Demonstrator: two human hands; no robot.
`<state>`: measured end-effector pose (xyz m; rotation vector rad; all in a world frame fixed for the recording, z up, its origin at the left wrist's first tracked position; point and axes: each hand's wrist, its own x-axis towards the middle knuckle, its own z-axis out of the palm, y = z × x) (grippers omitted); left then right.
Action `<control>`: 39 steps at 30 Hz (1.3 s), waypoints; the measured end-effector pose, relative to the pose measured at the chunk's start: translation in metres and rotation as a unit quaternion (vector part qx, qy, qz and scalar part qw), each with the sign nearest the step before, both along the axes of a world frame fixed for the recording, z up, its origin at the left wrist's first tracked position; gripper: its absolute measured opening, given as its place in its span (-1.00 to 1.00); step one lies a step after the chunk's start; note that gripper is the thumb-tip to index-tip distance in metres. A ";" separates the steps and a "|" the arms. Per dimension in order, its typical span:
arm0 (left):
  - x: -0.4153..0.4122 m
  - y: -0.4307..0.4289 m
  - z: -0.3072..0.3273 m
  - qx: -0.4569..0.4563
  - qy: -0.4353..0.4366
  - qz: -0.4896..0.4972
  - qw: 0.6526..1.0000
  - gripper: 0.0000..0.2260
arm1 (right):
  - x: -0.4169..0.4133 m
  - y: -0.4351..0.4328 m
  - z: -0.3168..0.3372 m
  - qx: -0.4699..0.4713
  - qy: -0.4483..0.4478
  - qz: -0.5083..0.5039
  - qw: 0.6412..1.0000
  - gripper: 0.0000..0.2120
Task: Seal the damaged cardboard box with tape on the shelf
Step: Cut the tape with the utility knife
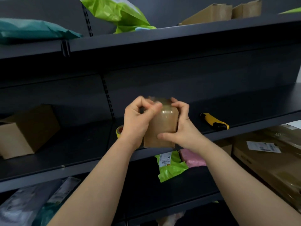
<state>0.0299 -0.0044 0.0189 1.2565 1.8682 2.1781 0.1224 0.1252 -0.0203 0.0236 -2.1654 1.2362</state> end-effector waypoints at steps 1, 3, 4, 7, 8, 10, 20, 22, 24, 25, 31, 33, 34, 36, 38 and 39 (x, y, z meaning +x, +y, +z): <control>-0.002 0.002 -0.003 -0.004 -0.020 -0.002 1.000 -0.76 | -0.004 -0.003 -0.005 0.036 0.015 -0.026 0.999 -0.15; -0.006 0.005 -0.006 -0.062 -0.095 0.002 0.994 -0.62 | -0.011 -0.009 -0.018 0.052 0.009 -0.035 0.998 -0.18; -0.008 0.005 -0.007 -0.100 -0.133 0.003 0.986 -0.51 | -0.013 -0.010 -0.022 0.038 -0.009 -0.028 0.999 -0.20; -0.012 -0.002 -0.009 -0.137 -0.164 -0.018 0.977 -0.41 | -0.009 -0.008 -0.016 -0.140 -0.021 0.050 0.989 -0.33; -0.013 -0.005 -0.010 -0.128 -0.148 -0.025 0.980 -0.40 | -0.008 -0.008 -0.012 -0.228 -0.002 0.063 0.972 -0.40; -0.013 -0.009 -0.014 -0.119 -0.091 -0.031 0.988 -0.36 | -0.008 -0.003 -0.002 -0.351 0.024 0.037 0.935 -0.44; -0.029 -0.006 0.000 -0.109 0.117 0.005 0.987 -0.28 | -0.009 0.008 0.014 -0.311 0.080 0.015 0.947 -0.14; -0.029 -0.009 -0.006 -0.123 0.087 -0.018 0.988 -0.40 | -0.004 0.003 0.006 -0.346 0.087 0.055 0.933 -0.36; -0.024 -0.009 -0.009 -0.074 0.025 -0.018 0.997 -0.53 | -0.005 -0.005 0.009 -0.376 0.086 0.048 0.921 -0.61; -0.023 -0.007 -0.009 -0.047 -0.003 -0.002 0.999 -0.56 | -0.008 -0.007 0.012 -0.378 0.078 0.024 0.922 -0.61; -0.026 0.000 -0.007 0.032 -0.001 -0.038 0.999 -0.37 | -0.017 -0.004 0.020 -0.297 0.091 0.028 0.950 -0.29; -0.028 -0.001 -0.010 -0.008 0.017 -0.055 0.998 -0.26 | -0.015 -0.001 0.015 -0.290 0.073 0.020 0.954 -0.21; -0.030 -0.001 -0.015 -0.039 0.017 -0.055 0.998 -0.26 | -0.016 0.000 0.009 -0.310 0.066 0.010 0.948 -0.25; -0.032 0.000 -0.026 -0.099 0.009 -0.042 0.994 -0.43 | -0.019 -0.004 0.000 -0.330 0.049 -0.037 0.942 -0.50; -0.024 0.001 -0.033 -0.145 -0.009 -0.016 0.989 -0.59 | -0.020 -0.011 -0.004 -0.289 0.028 -0.121 0.949 -0.68; -0.022 0.003 -0.035 -0.147 -0.024 0.007 0.989 -0.62 | -0.022 -0.013 -0.005 -0.266 0.026 -0.155 0.951 -0.76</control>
